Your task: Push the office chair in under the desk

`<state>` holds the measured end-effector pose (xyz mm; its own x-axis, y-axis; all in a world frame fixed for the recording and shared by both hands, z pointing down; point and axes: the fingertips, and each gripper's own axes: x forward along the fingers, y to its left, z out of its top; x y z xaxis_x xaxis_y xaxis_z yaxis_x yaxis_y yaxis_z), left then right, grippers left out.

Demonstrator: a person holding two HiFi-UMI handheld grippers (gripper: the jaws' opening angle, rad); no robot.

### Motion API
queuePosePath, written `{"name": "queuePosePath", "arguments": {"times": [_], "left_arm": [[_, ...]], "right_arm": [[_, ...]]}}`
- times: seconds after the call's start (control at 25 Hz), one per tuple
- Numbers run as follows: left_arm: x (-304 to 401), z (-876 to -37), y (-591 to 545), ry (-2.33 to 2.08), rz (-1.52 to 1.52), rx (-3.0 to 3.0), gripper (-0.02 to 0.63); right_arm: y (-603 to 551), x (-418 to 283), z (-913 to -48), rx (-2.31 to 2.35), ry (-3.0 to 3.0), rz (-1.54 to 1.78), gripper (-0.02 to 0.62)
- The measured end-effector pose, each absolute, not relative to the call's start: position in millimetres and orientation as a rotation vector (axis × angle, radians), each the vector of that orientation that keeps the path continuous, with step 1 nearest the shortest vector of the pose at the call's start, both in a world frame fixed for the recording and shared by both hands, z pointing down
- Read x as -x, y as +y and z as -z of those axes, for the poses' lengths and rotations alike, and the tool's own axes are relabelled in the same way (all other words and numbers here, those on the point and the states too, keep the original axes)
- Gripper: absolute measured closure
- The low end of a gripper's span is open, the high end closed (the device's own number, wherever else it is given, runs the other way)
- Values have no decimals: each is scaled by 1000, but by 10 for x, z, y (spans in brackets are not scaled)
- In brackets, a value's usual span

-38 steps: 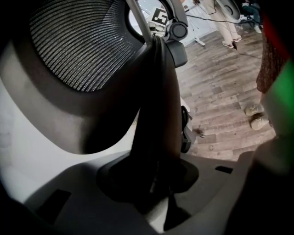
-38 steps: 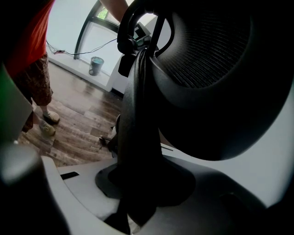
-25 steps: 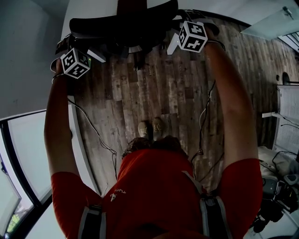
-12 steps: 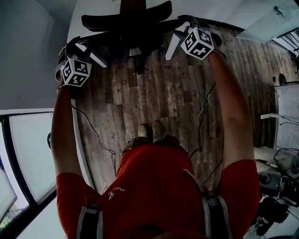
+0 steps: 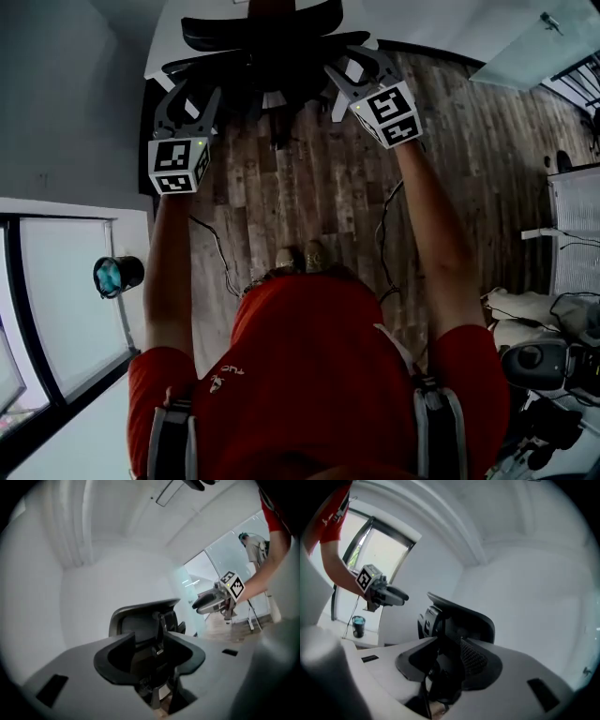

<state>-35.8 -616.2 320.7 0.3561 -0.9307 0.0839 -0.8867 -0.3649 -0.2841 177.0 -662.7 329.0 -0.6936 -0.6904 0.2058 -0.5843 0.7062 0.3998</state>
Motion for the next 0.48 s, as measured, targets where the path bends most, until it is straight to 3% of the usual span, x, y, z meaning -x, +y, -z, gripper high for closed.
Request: {"name": "queuePosePath", "arguments": {"times": [0.24, 0.48], "left_arm": [[44, -2902, -5776, 1627, 22, 2497, 531], [-69, -2797, -5520, 1652, -130, 2512, 591]], "right_arm": [[-6106, -1466, -2970, -1081, -2838, 381, 514], [-5658, -1369, -2870, -1099, -3014, 300, 565]]}}
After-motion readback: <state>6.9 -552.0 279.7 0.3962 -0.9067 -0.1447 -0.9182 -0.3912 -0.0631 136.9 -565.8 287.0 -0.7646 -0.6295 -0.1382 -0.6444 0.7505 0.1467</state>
